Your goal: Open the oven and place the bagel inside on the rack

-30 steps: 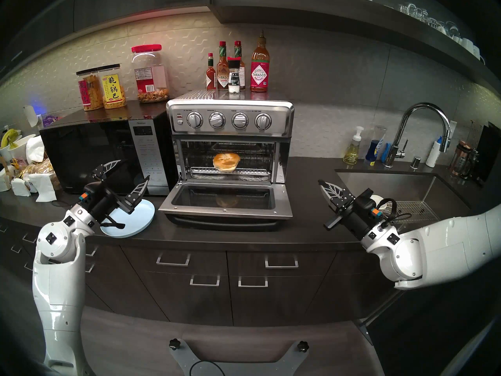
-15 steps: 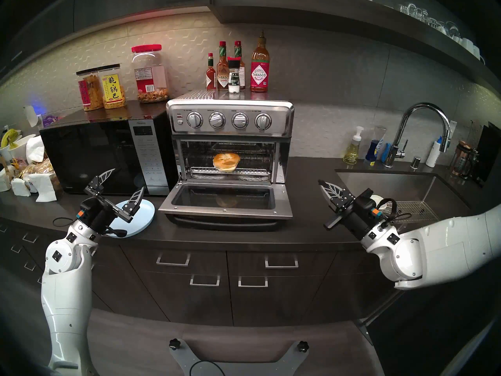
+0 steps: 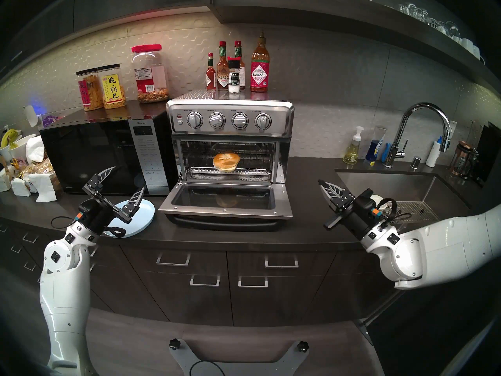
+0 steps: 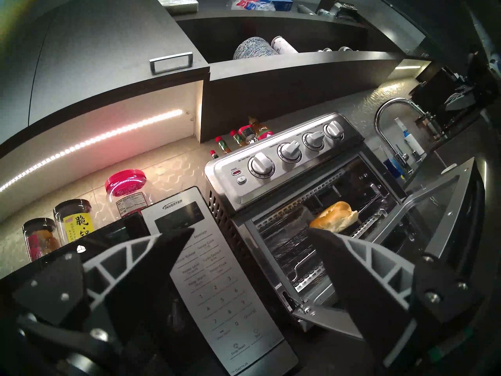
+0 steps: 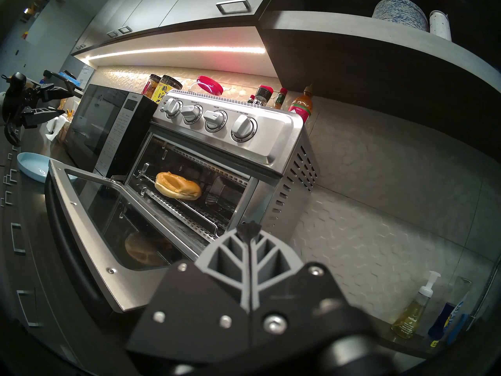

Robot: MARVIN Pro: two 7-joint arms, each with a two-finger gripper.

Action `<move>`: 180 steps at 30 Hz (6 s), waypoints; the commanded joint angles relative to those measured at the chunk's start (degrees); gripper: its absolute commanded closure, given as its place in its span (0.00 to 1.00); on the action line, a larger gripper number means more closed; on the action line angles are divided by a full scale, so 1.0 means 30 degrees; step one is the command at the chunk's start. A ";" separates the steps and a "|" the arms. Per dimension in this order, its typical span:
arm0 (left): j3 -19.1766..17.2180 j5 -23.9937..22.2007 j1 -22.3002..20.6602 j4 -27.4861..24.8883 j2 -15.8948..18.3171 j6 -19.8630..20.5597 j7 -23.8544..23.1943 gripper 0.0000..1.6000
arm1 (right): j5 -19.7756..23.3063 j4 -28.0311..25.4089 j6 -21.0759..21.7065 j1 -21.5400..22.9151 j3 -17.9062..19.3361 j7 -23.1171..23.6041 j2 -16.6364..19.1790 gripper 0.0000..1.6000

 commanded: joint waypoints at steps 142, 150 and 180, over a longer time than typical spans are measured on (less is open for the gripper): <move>-0.0088 -0.0135 -0.0259 -0.0313 -0.0144 -0.0138 0.0120 0.00 | 0.7346 -0.2214 1.1396 -0.2518 0.9355 0.4805 -0.8748 1.00; -0.0090 -0.0137 -0.0259 -0.0315 -0.0146 -0.0136 0.0117 0.00 | 0.8810 -0.1235 1.2156 -0.3628 1.0317 0.3675 -0.9984 1.00; -0.0091 -0.0141 -0.0258 -0.0318 -0.0147 -0.0133 0.0112 0.00 | 1.2519 0.0767 1.2364 -0.5856 1.2816 0.1884 -1.1739 1.00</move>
